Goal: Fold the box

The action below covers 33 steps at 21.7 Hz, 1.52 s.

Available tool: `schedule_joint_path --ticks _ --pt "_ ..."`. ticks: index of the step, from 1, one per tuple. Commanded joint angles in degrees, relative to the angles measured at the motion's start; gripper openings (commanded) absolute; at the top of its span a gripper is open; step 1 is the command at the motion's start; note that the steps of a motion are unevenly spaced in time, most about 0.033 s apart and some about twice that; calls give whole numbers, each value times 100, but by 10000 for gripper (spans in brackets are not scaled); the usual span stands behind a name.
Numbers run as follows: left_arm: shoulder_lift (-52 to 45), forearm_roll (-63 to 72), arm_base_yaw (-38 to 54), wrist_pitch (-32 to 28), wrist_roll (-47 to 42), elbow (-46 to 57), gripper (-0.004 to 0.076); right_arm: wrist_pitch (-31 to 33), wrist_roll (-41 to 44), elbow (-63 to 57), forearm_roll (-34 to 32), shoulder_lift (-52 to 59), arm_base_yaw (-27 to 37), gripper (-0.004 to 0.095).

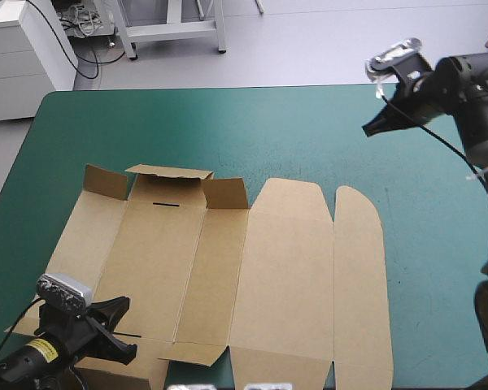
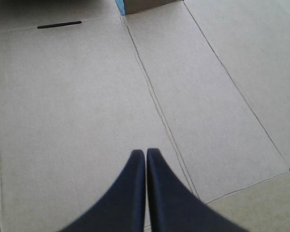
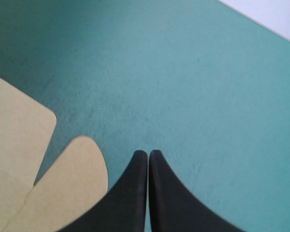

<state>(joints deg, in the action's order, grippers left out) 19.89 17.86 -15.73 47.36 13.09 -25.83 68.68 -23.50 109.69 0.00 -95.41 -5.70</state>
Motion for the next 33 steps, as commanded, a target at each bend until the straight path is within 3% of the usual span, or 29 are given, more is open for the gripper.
schedule_joint_path --ticks 1,6,15,18,27,33 --pt "81 126 -18 -341 -24 -142 -8 -169 216 -1269 71 1152 392 -16" --pt "81 126 -18 -341 -24 -142 -8 -230 325 -3753 85 2559 543 -16" --pt "81 103 -18 -318 -70 -155 -8 -447 575 -4739 85 3551 543 -16" --pt "236 -53 -18 -318 -541 -324 -8 -593 604 -4739 93 3674 543 -16" --pt "3029 -255 -18 -1089 -607 -1633 -8 -582 617 -4739 541 3674 543 -16" --pt "4587 -136 908 -1219 -563 -2794 -8 -563 617 -4739 541 3674 543 -16"
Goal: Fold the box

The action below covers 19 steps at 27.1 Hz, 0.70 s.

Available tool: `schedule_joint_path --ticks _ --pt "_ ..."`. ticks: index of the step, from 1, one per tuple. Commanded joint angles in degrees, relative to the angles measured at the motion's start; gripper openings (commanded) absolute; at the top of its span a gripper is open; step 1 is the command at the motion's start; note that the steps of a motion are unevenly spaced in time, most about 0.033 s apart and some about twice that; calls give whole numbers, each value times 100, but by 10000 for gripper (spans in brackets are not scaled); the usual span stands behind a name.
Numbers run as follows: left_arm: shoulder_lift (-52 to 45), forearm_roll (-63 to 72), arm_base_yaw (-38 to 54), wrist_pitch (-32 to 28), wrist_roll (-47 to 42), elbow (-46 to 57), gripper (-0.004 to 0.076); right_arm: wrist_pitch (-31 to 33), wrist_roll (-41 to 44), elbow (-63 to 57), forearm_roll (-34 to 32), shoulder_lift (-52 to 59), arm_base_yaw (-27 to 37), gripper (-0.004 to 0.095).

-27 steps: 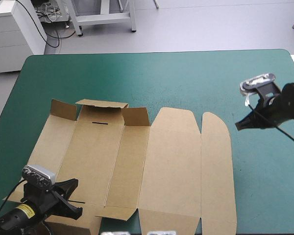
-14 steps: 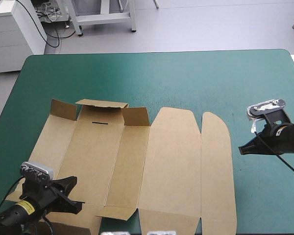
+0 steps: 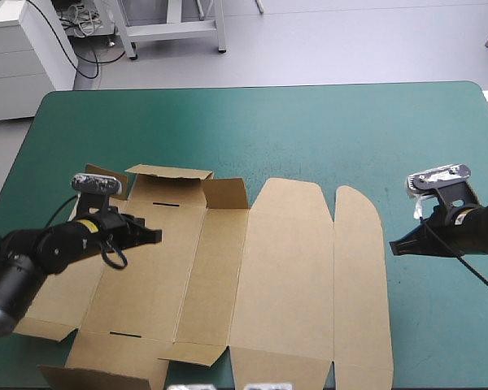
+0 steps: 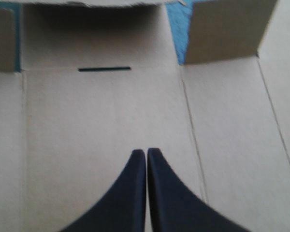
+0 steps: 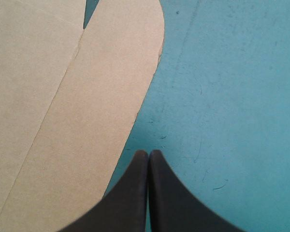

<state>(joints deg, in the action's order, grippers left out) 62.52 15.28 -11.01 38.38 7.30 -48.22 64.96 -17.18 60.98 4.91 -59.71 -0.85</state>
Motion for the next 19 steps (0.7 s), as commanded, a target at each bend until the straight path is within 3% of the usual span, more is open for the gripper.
schedule_joint_path --ticks 1,10,14,19 --pt "459 164 714 -267 69 -692 -8 -188 -15 132 50 104 58 -16" --pt "1233 3006 3964 1173 2653 -1476 -8 -209 -37 132 50 104 58 -16" --pt "1244 3166 4980 1822 3192 -1476 -8 -244 -51 132 50 104 58 -16" --pt "1244 2999 5474 2096 3471 -1476 -8 -259 -51 132 86 104 58 -16"
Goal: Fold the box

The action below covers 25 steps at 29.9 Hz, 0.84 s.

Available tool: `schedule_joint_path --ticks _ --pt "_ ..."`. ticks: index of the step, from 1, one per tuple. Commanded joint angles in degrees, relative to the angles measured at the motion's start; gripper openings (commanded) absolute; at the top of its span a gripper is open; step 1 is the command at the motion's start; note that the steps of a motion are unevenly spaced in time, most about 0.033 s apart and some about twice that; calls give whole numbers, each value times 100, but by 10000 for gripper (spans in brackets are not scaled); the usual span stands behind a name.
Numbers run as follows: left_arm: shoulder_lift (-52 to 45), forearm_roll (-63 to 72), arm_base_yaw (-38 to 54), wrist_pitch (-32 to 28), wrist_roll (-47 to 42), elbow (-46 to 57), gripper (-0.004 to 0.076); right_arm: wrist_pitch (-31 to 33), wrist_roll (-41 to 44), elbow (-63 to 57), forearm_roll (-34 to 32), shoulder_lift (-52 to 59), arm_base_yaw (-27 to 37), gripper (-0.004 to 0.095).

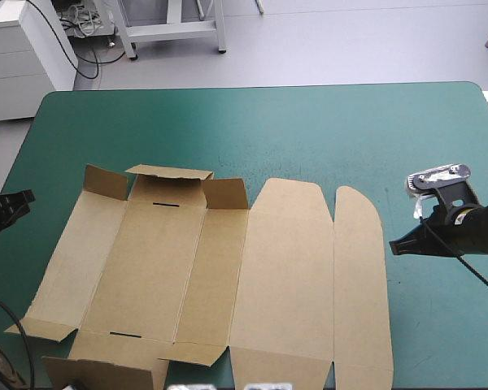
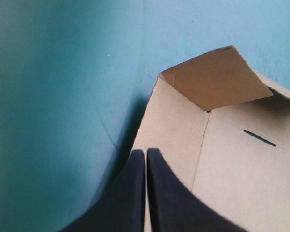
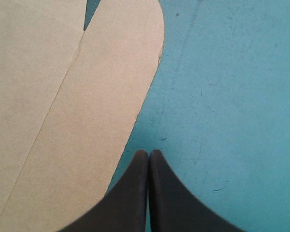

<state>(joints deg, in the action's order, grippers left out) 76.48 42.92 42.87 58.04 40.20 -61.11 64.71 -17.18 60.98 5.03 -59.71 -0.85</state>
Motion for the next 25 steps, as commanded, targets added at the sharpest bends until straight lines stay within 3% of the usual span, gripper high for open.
schedule_joint_path --ticks 1,10,14,18,19,21,25 --pt "-152 126 86 170 241 -186 -8 -234 -51 132 74 104 58 -16" --pt "-152 -532 86 450 407 -134 26 -234 -131 132 74 104 58 -16" --pt "-152 -877 86 581 397 14 238 -234 -141 132 74 104 58 -16" --pt "-152 -897 86 626 230 301 568 -234 -251 132 74 104 58 -16" --pt "-152 -897 86 626 230 349 610 -234 -261 132 85 104 58 -16" --pt "-152 -909 86 676 215 510 650 -234 -261 132 82 104 58 -16" --pt "-152 -1021 86 639 582 822 634 -234 -271 132 87 104 58 -16"
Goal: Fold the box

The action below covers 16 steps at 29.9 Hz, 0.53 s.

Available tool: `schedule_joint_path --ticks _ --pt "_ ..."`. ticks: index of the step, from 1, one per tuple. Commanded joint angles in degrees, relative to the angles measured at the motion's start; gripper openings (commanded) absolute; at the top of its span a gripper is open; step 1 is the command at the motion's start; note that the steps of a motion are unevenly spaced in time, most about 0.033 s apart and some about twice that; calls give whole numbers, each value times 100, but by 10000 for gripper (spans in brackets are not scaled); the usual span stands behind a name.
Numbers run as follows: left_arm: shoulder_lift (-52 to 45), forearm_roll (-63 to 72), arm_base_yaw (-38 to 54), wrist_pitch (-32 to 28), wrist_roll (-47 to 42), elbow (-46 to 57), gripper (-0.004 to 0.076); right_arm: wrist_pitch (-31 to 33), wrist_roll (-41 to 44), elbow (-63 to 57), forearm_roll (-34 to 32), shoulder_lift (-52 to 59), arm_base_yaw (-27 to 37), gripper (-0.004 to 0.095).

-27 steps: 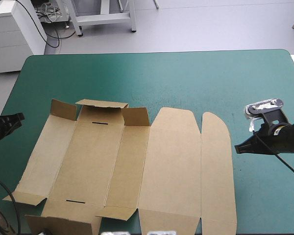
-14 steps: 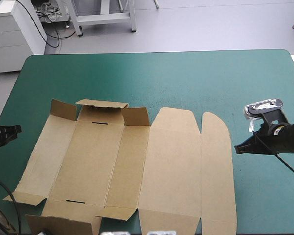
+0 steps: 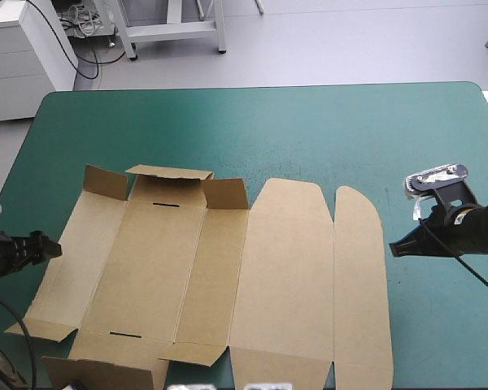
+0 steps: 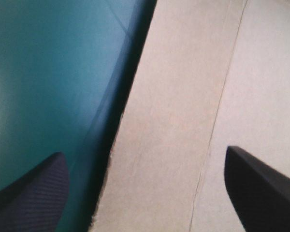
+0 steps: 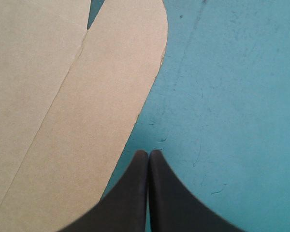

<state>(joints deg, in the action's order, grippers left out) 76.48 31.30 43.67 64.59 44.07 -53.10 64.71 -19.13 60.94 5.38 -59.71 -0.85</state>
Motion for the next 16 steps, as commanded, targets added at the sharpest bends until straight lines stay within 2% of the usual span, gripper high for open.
schedule_joint_path --ticks 1,9,16 --pt "-152 140 5 -40 280 70 631 -234 -76 136 52 104 58 -16" --pt "213 -255 5 90 541 326 581 -234 -91 136 61 104 58 -16" --pt "662 -66 -28 285 682 362 582 -234 -91 136 61 104 58 -16"
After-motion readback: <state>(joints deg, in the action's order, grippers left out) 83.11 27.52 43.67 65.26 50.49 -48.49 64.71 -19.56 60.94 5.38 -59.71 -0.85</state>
